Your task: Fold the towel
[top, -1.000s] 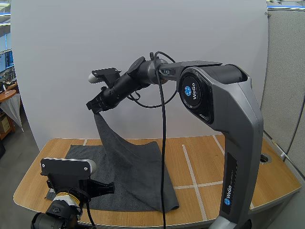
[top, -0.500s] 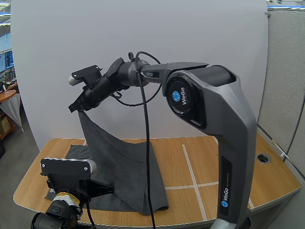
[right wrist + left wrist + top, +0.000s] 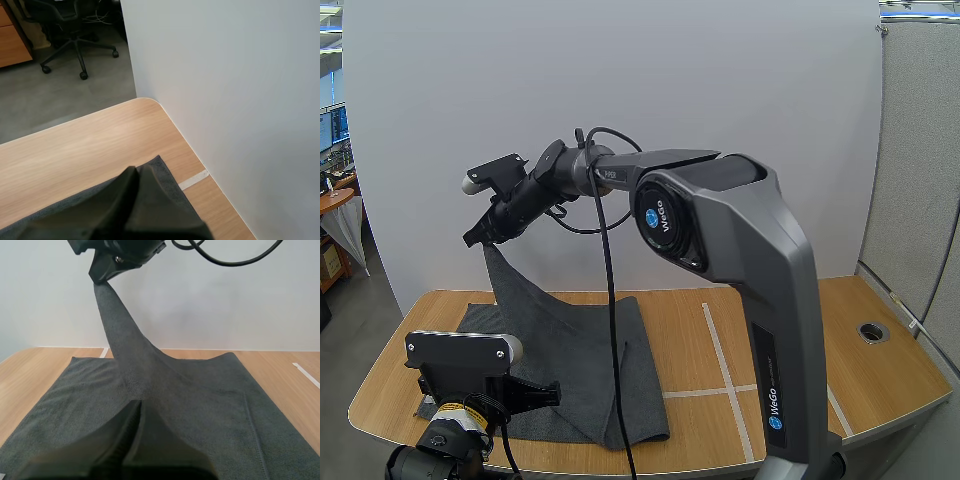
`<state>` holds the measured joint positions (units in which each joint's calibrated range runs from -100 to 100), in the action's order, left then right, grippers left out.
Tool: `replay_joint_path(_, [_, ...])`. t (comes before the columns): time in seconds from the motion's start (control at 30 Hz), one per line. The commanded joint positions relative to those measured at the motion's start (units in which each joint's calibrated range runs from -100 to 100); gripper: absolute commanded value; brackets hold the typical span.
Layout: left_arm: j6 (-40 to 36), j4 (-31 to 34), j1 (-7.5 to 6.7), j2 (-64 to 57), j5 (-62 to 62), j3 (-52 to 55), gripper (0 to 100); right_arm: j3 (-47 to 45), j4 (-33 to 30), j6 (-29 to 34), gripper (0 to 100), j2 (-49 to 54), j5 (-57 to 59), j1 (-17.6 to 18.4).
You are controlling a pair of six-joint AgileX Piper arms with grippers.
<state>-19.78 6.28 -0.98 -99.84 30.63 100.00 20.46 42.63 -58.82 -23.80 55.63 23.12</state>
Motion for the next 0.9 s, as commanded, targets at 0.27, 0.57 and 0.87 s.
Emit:
replay_joint_path(0.27, [-0.60, 0.47, -0.15, -0.16, -1.31, 0.00, 0, 2.12, -1.72, -0.03, 0, -4.96, -6.06, 1.85])
replay_joint_path(0.57, [-0.60, 0.47, -0.15, -0.16, -1.31, 0.00, 0, 2.24, -2.46, -0.03, 0, -7.47, -11.21, 3.46])
replay_joint_path(0.87, [-0.60, 0.47, -0.15, -0.16, -1.31, 0.00, 0, 2.24, -2.87, -0.03, 0, -10.49, -16.06, 3.79])
